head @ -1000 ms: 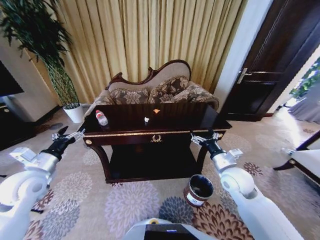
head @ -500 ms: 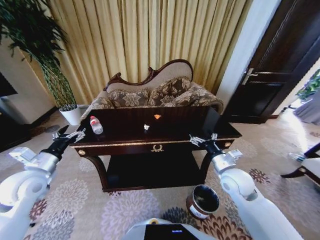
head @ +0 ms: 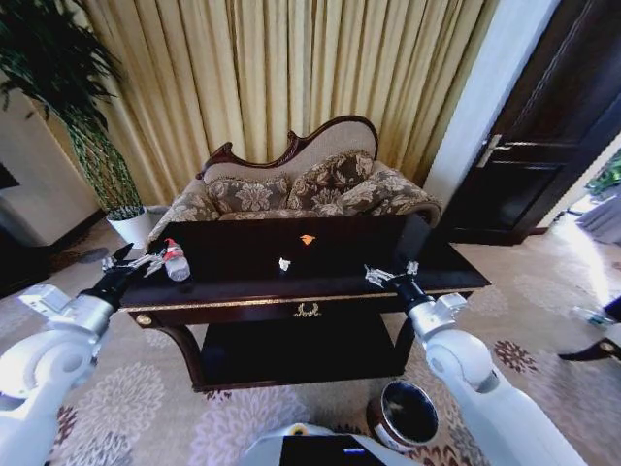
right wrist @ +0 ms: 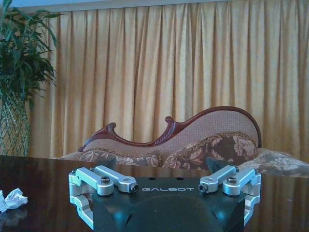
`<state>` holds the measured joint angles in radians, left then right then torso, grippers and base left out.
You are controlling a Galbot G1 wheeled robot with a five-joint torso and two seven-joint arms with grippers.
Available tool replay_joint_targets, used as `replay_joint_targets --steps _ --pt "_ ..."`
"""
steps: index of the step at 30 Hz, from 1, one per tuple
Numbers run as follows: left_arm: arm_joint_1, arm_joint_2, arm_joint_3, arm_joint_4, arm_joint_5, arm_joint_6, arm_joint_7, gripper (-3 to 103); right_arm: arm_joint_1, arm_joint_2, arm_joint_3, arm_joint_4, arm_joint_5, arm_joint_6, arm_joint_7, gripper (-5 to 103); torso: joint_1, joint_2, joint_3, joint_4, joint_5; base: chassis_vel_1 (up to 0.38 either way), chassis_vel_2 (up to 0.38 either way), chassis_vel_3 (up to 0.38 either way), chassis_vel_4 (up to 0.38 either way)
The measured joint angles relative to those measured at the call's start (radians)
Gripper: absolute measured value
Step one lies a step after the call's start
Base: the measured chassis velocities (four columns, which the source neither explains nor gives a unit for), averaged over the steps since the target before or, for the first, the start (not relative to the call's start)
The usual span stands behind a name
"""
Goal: Move to the front of the table and place the trash on the table into the trash bin.
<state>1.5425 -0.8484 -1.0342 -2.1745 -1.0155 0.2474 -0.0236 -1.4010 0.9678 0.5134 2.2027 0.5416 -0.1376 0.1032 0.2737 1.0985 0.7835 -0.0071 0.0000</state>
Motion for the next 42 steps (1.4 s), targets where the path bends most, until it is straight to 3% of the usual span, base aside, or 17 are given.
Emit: replay_joint_targets --steps 6,10,12,13,16,22,29,32,33,39,42 --pt "0.007 -0.008 -0.011 0.003 -0.001 0.000 0.002 100 0.010 -0.021 -0.041 0.007 -0.003 -0.008 0.007 100 -0.001 0.000 0.000 -0.0002 0.0002 -0.005 0.006 0.009 -0.011" --pt "0.017 -0.021 -0.023 0.010 0.004 -0.001 0.006 100 0.077 -0.116 -0.088 -0.014 0.077 -0.028 0.041 100 -0.001 0.001 0.000 0.0001 0.0004 0.000 0.000 0.000 0.000" --pt "0.039 -0.035 -0.041 0.010 0.014 -0.003 0.015 100 0.145 -0.205 -0.121 -0.054 0.150 -0.037 0.050 100 -0.001 0.000 0.000 0.0001 0.0001 0.000 0.000 0.000 0.000" --pt "0.039 -0.035 -0.041 0.010 0.014 -0.003 0.015 100 0.145 -0.205 -0.121 -0.054 0.150 -0.037 0.050 100 -0.001 0.000 0.000 0.0001 0.0001 0.000 0.000 0.000 0.000" --pt "0.071 -0.055 -0.067 0.013 0.052 -0.021 0.037 100 0.269 -0.291 -0.199 -0.136 0.249 -0.039 0.059 100 0.000 0.000 0.000 0.0000 0.0000 0.000 0.000 0.000 0.000" --pt "0.111 -0.079 -0.099 0.010 0.067 -0.032 0.056 100 0.427 -0.341 -0.328 -0.231 0.332 -0.040 0.057 100 -0.001 0.000 0.000 0.0001 0.0001 0.000 0.000 0.000 0.000" --pt "0.127 -0.102 -0.120 -0.003 0.077 -0.032 0.059 100 0.656 -0.321 -0.528 -0.320 0.381 -0.052 0.071 100 -0.001 0.000 0.000 0.0000 0.0000 0.000 0.000 0.000 0.000" --pt "0.134 -0.108 -0.135 -0.017 0.080 -0.028 0.059 100 0.807 -0.268 -0.669 -0.374 0.423 -0.078 0.110 100 -0.001 0.000 0.000 0.0003 -0.0001 0.000 0.000 0.000 0.000" --pt "0.134 -0.108 -0.135 -0.017 0.080 -0.028 0.059 100 0.807 -0.268 -0.669 -0.374 0.423 -0.078 0.110 100 -0.001 0.000 0.000 0.0003 -0.0001 0.000 0.000 0.000 0.000" --pt "0.151 -0.118 -0.159 -0.031 0.079 -0.026 0.058 100 0.984 -0.161 -0.818 -0.445 0.497 -0.205 0.208 100 -0.001 0.000 0.000 0.0000 -0.0001 0.000 0.000 0.000 0.000" --pt "0.160 -0.123 -0.167 -0.035 0.078 -0.026 0.058 100 1.034 -0.112 -0.856 -0.469 0.511 -0.236 0.251 100 -0.001 0.000 0.000 0.0001 -0.0003 0.000 0.000 0.000 0.000"
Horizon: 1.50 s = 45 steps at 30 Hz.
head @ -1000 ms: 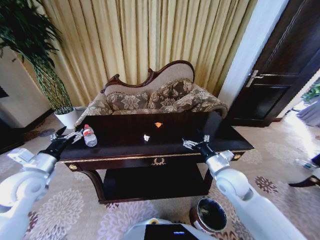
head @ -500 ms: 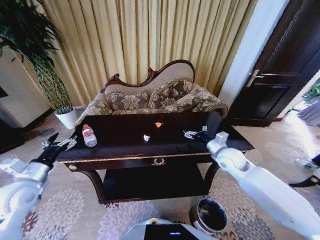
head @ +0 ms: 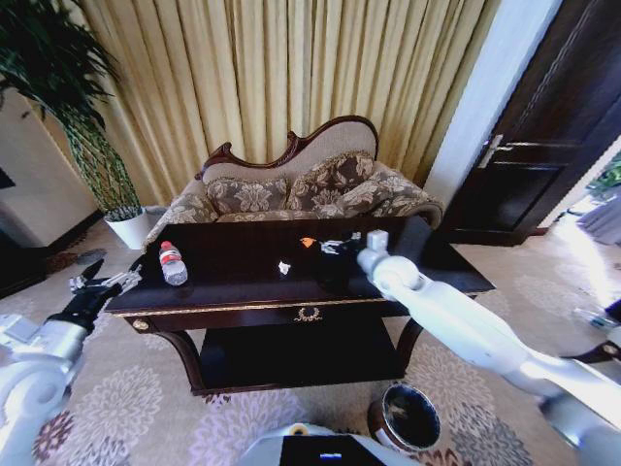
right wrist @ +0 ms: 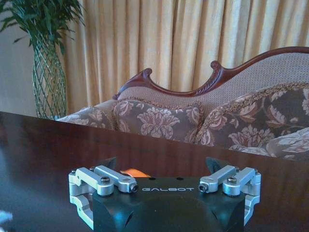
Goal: Move to the front of the table and place the trash on the table into the trash bin.
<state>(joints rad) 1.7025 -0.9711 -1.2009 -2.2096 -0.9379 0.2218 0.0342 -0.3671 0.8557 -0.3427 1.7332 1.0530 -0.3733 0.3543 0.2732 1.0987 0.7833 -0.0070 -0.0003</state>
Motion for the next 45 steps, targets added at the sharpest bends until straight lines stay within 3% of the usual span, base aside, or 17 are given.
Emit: replay_joint_targets --steps 11,20,21,22,24,31,32,39,43,45 --pt "0.013 -0.007 -0.020 -0.008 -0.008 -0.004 0.001 100 0.079 0.175 -0.082 -0.130 0.007 -0.076 0.131 100 0.000 0.000 0.000 0.0000 0.0002 0.000 0.000 0.000 0.000" --pt "0.014 -0.007 -0.019 0.001 -0.011 -0.009 0.001 100 0.081 0.222 -0.087 -0.152 0.047 -0.138 0.225 103 0.000 0.000 0.000 -0.0001 0.0003 0.000 0.000 0.000 0.000" --pt "0.015 -0.006 -0.018 0.004 -0.011 -0.012 0.001 100 0.084 0.226 -0.087 -0.155 0.051 -0.143 0.235 100 0.000 0.000 0.000 -0.0001 0.0002 0.000 0.000 0.000 0.000" --pt "0.015 -0.005 -0.017 0.006 -0.011 -0.016 0.001 100 0.086 0.228 -0.087 -0.158 0.052 -0.151 0.242 90 0.000 0.000 0.000 0.0000 0.0002 0.000 0.000 0.000 0.000" --pt "0.016 -0.005 -0.016 0.008 -0.010 -0.018 0.001 100 0.087 0.228 -0.087 -0.160 0.051 -0.159 0.244 90 0.000 0.000 0.000 0.0000 0.0003 0.000 0.000 0.000 0.000" --pt "0.016 -0.004 -0.012 0.014 -0.006 -0.026 0.009 100 0.078 0.230 -0.087 -0.168 0.023 -0.165 0.245 57 0.000 0.000 0.000 -0.0001 0.0003 0.000 0.000 0.000 0.000" --pt "0.016 -0.004 -0.012 0.014 -0.006 -0.026 0.009 100 0.078 0.230 -0.087 -0.168 0.023 -0.165 0.245 57 0.000 0.000 0.000 -0.0001 0.0003 0.000 0.000 0.000 0.000" --pt "0.010 -0.001 -0.011 0.010 -0.007 -0.026 0.009 100 0.065 0.225 -0.085 -0.170 0.007 -0.149 0.236 36 0.000 0.000 0.000 -0.0001 0.0003 0.000 0.000 0.000 0.000" --pt "0.009 -0.002 -0.009 0.007 -0.006 -0.026 0.009 100 0.055 0.219 -0.072 -0.162 -0.007 -0.111 0.236 14 0.000 0.000 0.000 0.0000 0.0003 0.000 0.000 0.000 0.000" --pt "0.008 -0.002 -0.009 0.007 -0.006 -0.026 0.009 100 0.051 0.217 -0.063 -0.152 -0.014 -0.098 0.238 14 0.000 0.000 0.000 0.0001 0.0004 0.000 0.000 0.000 0.000"
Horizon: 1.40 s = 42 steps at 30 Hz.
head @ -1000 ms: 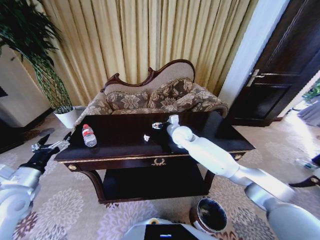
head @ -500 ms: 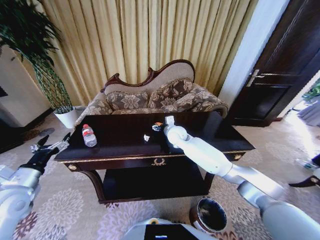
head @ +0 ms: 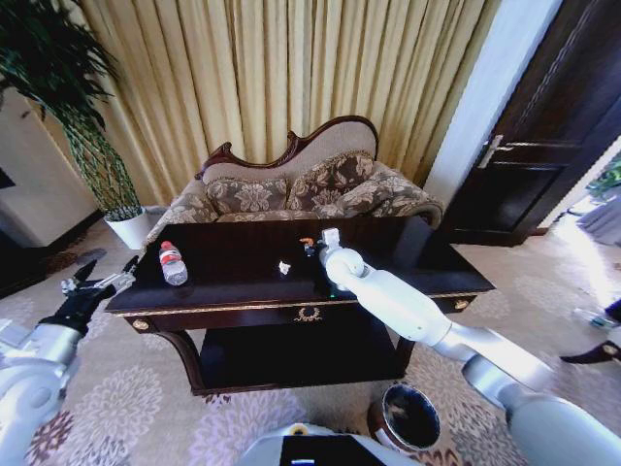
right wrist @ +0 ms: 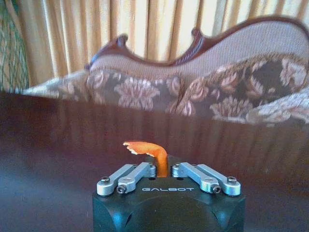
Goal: Move to the front of the table and place the trash on the table into the trash bin.
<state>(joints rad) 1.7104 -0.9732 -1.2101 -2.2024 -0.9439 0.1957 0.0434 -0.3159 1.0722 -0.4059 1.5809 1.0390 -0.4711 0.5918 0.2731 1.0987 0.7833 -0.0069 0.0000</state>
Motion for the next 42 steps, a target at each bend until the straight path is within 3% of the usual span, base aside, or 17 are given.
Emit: replay_joint_targets --steps 2,4,11,14,17,19,23,27,30,37,42 --pt "-0.002 -0.002 0.001 0.000 0.001 0.000 0.000 100 -0.012 -0.015 0.030 0.041 -0.023 0.028 0.003 5 0.000 0.000 0.000 0.0000 0.0000 0.000 0.000 0.000 0.000" --pt "-0.004 -0.003 0.003 0.000 0.002 0.000 0.000 100 -0.020 -0.031 0.051 0.077 -0.040 0.040 0.003 3 0.000 0.000 0.000 0.0001 0.0001 0.000 0.000 0.000 0.000" --pt "-0.010 -0.009 0.019 0.000 0.008 0.000 0.000 100 -0.088 -0.126 0.146 0.193 -0.089 0.083 0.005 3 0.000 0.000 0.000 0.0001 0.0000 0.000 0.000 0.000 0.000" --pt "-0.017 0.001 0.026 0.006 0.010 -0.002 0.001 100 -0.217 -0.237 0.269 0.274 -0.144 0.102 -0.032 3 0.000 0.000 0.000 -0.0002 0.0004 0.000 0.000 0.000 0.000" --pt "-0.025 0.009 0.035 0.011 0.013 -0.004 0.001 100 -0.281 -0.279 0.330 0.296 -0.178 0.114 -0.060 3 0.000 0.000 0.000 -0.0005 0.0003 0.000 0.000 0.000 0.000" --pt "-0.038 0.020 0.053 0.011 0.015 -0.005 -0.004 100 -0.394 -0.321 0.443 0.319 -0.217 0.131 -0.087 3 0.000 0.000 0.000 -0.0006 0.0003 0.000 0.000 0.000 0.000" --pt "-0.045 0.028 0.066 0.011 0.016 -0.005 -0.008 100 -0.463 -0.336 0.507 0.329 -0.228 0.148 -0.089 3 0.000 0.000 0.000 -0.0006 0.0003 0.000 0.000 0.000 0.000" --pt "-0.064 0.049 0.091 0.020 0.018 -0.004 -0.010 100 -0.561 -0.336 0.617 0.324 -0.239 0.219 -0.138 3 0.000 0.000 0.000 0.0001 0.0000 0.000 0.000 0.000 0.000" --pt "-0.083 0.080 0.107 0.047 0.002 -0.004 -0.011 100 -0.620 -0.320 0.684 0.235 -0.282 0.324 -0.316 3 0.000 0.000 0.000 0.0001 0.0000 0.000 0.000 0.000 0.000" --pt "-0.108 0.123 0.121 0.082 -0.031 0.000 -0.006 100 -0.693 -0.312 0.781 0.185 -0.267 0.348 -0.452 3 0.000 0.000 0.000 -0.0002 0.0001 0.000 0.000 0.000 0.000" --pt "-0.119 0.138 0.125 0.087 -0.052 0.005 -0.006 100 -0.735 -0.314 0.836 0.208 -0.278 0.340 -0.475 3 0.000 0.000 0.000 -0.0001 0.0000 0.000 0.000 0.000 0.000"
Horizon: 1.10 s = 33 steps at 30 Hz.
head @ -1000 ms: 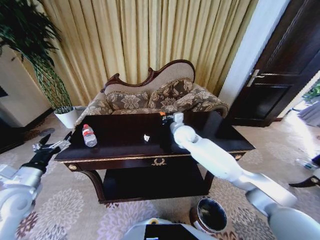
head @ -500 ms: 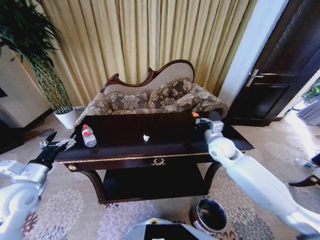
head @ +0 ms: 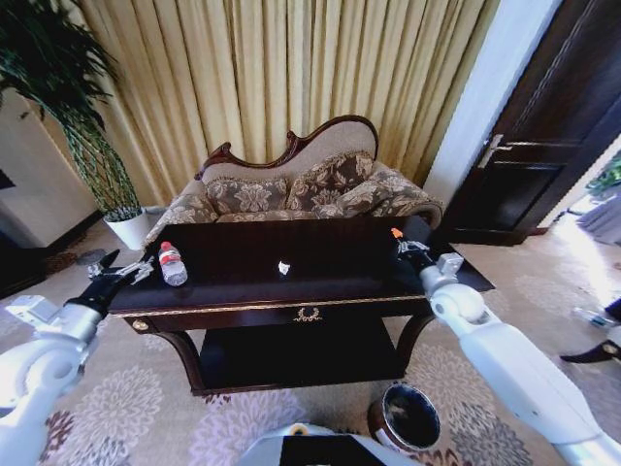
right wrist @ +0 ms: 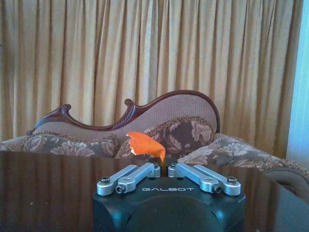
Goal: Move to the front of the table and place the trash on the table into the trash bin.
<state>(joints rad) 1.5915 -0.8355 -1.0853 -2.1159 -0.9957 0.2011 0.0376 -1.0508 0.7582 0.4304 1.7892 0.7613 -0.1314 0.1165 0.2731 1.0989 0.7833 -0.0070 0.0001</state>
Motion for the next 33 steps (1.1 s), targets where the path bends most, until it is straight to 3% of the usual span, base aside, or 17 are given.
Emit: replay_joint_targets --steps 15,31,33 --pt "-0.018 0.021 0.018 -0.006 -0.021 0.017 -0.001 100 -0.153 0.028 0.117 0.114 -0.062 -0.026 0.051 3 0.000 0.000 0.000 -0.0001 0.0001 0.055 -0.053 -0.062 0.060" --pt "-0.019 0.008 0.034 -0.023 -0.012 0.017 -0.003 100 -0.194 0.058 0.114 0.106 -0.116 -0.009 0.063 3 0.000 0.000 0.000 0.0002 -0.0003 0.195 -0.198 -0.198 0.189" --pt "-0.014 0.001 0.031 -0.024 -0.009 0.015 -0.004 100 -0.211 0.087 0.109 0.073 -0.102 -0.061 0.088 3 -0.001 0.001 0.000 0.0001 0.0001 0.081 -0.039 -0.059 0.082"
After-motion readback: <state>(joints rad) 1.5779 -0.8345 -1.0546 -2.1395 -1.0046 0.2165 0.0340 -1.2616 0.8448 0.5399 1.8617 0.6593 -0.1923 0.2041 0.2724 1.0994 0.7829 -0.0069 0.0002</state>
